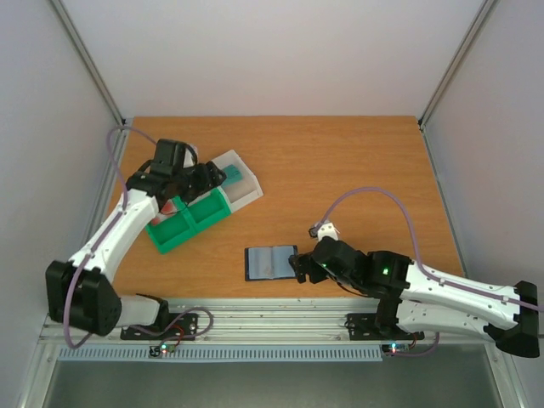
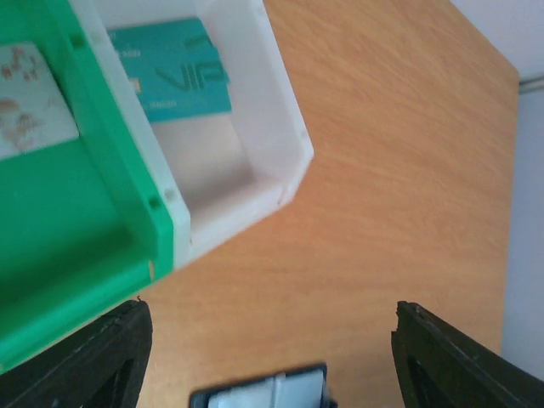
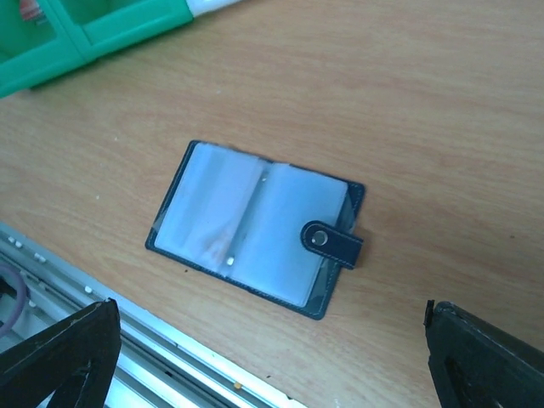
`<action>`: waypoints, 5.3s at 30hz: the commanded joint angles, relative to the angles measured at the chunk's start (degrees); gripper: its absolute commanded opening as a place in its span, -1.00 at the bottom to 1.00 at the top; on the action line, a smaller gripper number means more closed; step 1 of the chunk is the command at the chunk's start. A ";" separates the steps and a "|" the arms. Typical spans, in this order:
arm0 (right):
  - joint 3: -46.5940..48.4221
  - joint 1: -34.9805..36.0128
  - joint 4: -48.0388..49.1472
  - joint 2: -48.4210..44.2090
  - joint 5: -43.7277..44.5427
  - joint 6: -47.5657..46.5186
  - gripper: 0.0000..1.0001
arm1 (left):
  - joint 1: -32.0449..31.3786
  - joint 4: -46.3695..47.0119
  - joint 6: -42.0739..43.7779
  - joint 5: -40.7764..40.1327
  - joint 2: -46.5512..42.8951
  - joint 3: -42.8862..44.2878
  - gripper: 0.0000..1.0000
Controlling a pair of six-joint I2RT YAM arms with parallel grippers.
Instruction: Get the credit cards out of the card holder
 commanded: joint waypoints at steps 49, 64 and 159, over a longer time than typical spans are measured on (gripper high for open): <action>-8.17 -15.61 19.07 23.40 -17.82 -5.60 -0.10 | -16.61 40.43 -14.85 16.21 3.94 -38.89 -0.14; -10.69 -15.61 22.48 25.29 -20.71 -4.82 -0.33 | -17.17 48.17 -17.93 17.89 7.32 -41.32 -0.35; -13.28 -16.02 24.50 24.40 -20.76 -2.14 -0.29 | -24.27 50.47 -22.37 17.44 5.33 -39.22 -0.99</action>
